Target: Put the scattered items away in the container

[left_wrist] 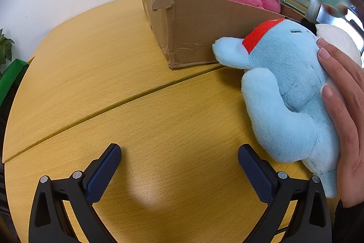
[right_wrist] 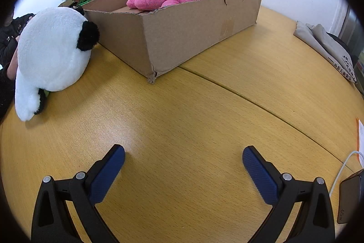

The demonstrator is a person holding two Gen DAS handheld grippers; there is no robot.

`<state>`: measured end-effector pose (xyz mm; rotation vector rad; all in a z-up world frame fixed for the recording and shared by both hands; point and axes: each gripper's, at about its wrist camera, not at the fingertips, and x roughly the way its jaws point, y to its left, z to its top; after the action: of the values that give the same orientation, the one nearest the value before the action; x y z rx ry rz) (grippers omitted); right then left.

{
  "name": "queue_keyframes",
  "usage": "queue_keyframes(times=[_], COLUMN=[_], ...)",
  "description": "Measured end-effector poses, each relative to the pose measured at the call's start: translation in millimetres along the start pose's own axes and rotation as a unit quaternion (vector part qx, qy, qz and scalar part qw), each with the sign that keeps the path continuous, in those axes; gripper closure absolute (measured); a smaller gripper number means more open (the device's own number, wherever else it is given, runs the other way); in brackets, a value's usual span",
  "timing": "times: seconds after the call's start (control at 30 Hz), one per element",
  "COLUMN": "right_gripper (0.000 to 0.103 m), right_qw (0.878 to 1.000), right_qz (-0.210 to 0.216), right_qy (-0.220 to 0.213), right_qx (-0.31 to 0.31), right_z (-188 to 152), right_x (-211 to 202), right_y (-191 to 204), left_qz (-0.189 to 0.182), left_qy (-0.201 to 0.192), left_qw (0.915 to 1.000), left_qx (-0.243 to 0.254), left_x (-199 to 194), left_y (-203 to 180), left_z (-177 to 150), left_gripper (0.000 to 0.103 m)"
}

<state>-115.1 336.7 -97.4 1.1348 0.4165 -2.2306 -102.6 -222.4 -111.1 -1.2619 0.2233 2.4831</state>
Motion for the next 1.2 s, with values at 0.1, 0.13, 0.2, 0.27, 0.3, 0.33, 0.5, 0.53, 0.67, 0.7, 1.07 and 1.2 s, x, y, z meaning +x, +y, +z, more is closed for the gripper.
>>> queue_keyframes(times=[0.1,0.13,0.2,0.27,0.3,0.33,0.5,0.53,0.67,0.7,1.07,1.2], right_gripper=[0.000,0.000,0.000,0.000,0.000,0.000,0.000,0.000,0.000,0.000,0.000,0.000], right_qw=[1.000,1.000,1.000,1.000,1.000,1.000,1.000,1.000,1.000,1.000,1.000,1.000], right_qz=[0.000,0.000,0.000,0.000,0.000,0.000,0.000,0.000,0.000,0.000,0.000,0.000], right_qy=[0.000,0.000,0.000,0.000,0.000,0.000,0.000,0.000,0.000,0.000,0.000,0.000], right_qx=[0.000,0.000,0.000,0.000,0.000,0.000,0.000,0.000,0.000,0.000,-0.001,-0.001], right_z=[0.0,-0.1,-0.1,-0.2,-0.2,-0.2,-0.3,-0.3,-0.3,-0.2,-0.4,-0.5], right_x=[0.0,0.2,0.1,0.3,0.3,0.2,0.3,0.1,-0.1,-0.1,0.1,0.5], right_y=[0.0,0.0,0.0,0.0,0.0,0.0,0.0,0.1,0.2,0.2,0.1,0.0], left_qz=[0.000,0.000,0.000,0.000,0.001,0.001,0.001,0.001,0.001,0.001,0.002,0.002], left_qy=[0.000,0.000,0.000,0.000,0.000,0.000,0.000,0.000,0.000,0.000,0.000,0.000], left_qw=[1.0000,1.0000,1.0000,1.0000,1.0000,1.0000,1.0000,1.0000,1.0000,1.0000,1.0000,1.0000], left_qx=[0.000,0.000,0.000,-0.001,-0.001,-0.001,-0.001,-0.001,-0.002,-0.002,-0.003,-0.003], left_x=[0.7,0.0,0.7,-0.1,-0.2,-0.2,-0.4,-0.3,-0.8,-1.8,-1.0,-1.0], left_y=[-0.4,-0.1,-0.4,-0.1,-0.1,-0.1,-0.3,-0.3,0.4,1.5,0.9,0.9], left_z=[-0.2,0.1,-0.2,0.1,0.1,0.1,0.1,0.2,2.0,3.6,3.2,3.2], left_gripper=[0.000,0.000,0.000,0.000,0.000,0.000,0.000,0.000,0.000,0.000,0.000,0.000])
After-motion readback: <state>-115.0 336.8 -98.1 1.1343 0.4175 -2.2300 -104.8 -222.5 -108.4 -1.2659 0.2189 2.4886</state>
